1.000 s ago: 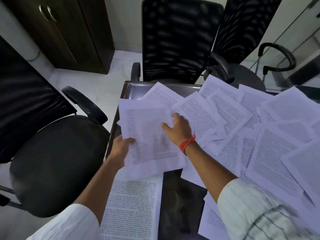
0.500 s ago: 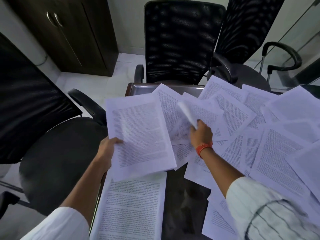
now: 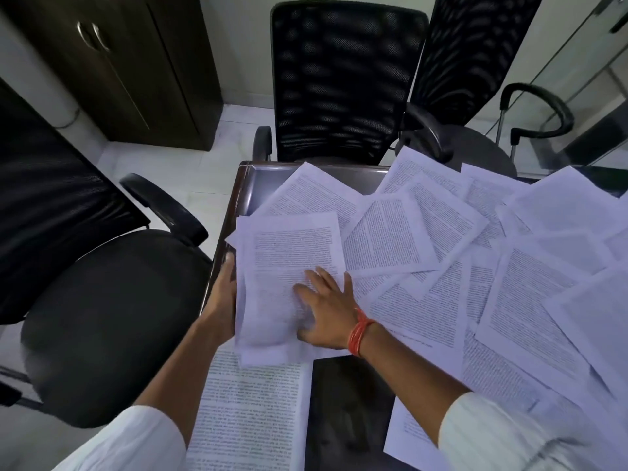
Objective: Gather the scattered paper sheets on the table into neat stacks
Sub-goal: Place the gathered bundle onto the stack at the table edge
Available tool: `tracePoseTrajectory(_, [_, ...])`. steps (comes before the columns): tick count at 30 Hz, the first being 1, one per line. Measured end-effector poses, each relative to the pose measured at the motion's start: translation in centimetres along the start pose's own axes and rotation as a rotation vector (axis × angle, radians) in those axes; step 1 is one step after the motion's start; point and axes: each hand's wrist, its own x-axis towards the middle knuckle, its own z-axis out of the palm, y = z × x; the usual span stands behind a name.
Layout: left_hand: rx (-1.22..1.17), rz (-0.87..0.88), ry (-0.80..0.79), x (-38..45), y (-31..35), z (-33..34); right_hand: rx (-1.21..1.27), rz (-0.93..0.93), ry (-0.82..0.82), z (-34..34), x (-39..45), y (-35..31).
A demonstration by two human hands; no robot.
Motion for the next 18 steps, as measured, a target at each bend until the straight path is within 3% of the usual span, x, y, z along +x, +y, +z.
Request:
tracePoseTrajectory(2, [0.066, 0.002, -0.044, 0.0, 0.0, -0.2, 0.037, -0.017, -0.068, -0.3, 0.2, 0.4])
tracePoseTrajectory(4, [0.218, 0.035, 0.049, 0.3, -0.2, -0.2, 0.217, -0.023, -0.004, -1.1, 0.7, 1.0])
tracePoseTrajectory(7, [0.176, 0.091, 0.161, 0.5, 0.0, -0.9, 0.441, 0.072, 0.483, -2.4, 2.5, 3.2])
tracePoseTrajectory(9, [0.087, 0.145, 0.255, 0.4, 1.1, -2.3, 0.422, 0.199, 0.584, -2.8, 4.1, 4.9])
tracePoseTrajectory(13, [-0.108, 0.233, 0.462, -0.1, 3.7, -6.4, 0.206, 0.212, 0.335, -2.3, 6.4, 4.8])
tracePoseTrajectory(16, [-0.166, 0.269, 0.471, -1.1, 4.5, -8.1, 0.048, 0.225, 0.128, -0.6, 6.9, 2.8])
tracePoseTrajectory(18, [-0.165, 0.266, 0.465, -1.5, 4.4, -8.3, -0.100, 0.257, 0.078, 0.4, 6.7, 1.6])
